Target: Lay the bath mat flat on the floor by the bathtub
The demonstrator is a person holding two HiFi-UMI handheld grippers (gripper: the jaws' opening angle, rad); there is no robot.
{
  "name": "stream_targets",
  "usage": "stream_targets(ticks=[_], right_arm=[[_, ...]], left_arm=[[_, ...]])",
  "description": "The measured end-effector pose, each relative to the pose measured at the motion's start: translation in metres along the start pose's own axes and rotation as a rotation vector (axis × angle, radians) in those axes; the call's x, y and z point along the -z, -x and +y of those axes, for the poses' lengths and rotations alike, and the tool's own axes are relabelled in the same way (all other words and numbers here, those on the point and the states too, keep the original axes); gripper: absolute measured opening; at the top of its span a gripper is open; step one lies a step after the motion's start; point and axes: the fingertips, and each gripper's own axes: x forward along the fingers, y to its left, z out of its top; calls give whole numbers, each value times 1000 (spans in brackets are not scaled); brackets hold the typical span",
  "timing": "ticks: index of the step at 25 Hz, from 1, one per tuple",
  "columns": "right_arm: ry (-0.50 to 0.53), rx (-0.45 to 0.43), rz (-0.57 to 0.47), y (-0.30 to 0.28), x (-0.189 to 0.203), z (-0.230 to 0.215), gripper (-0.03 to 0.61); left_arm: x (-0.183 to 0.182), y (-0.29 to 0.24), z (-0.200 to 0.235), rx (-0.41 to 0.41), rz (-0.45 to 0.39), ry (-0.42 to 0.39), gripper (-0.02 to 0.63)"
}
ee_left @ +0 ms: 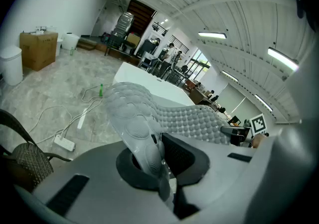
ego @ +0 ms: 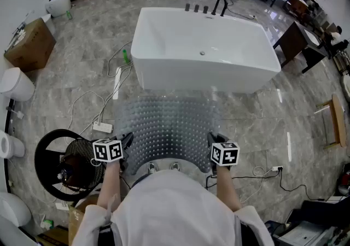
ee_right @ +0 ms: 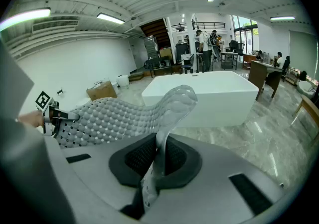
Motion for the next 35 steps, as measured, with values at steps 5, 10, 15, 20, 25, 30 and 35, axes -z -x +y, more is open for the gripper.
stream_targets(ticks=[5,10,15,20,25,30,35], right_arm=[[2,-1,3,-4,0,4,35],[-14,-16,4,-6,1,10,35],[-48,-30,-3,-6,3,19,35],[-51,-18,-11,-9,1,30,35],[-57,8,-13,-13,2,45,35],[-72,26,-14,-18,5,55,35],[-68,31,-9,-28,-5,53,35]], left_arm=[[1,-1,3,11,-2,18,40],[3,-2,10,12,3,26,40],[4,1,13,13,10,20,41],[0,2,20,28,14,3,41],[-2,7,35,37,20,-5,40],[-5,9,47,58,35,-22,41],[-13,-1,52,62,44,-25,41]])
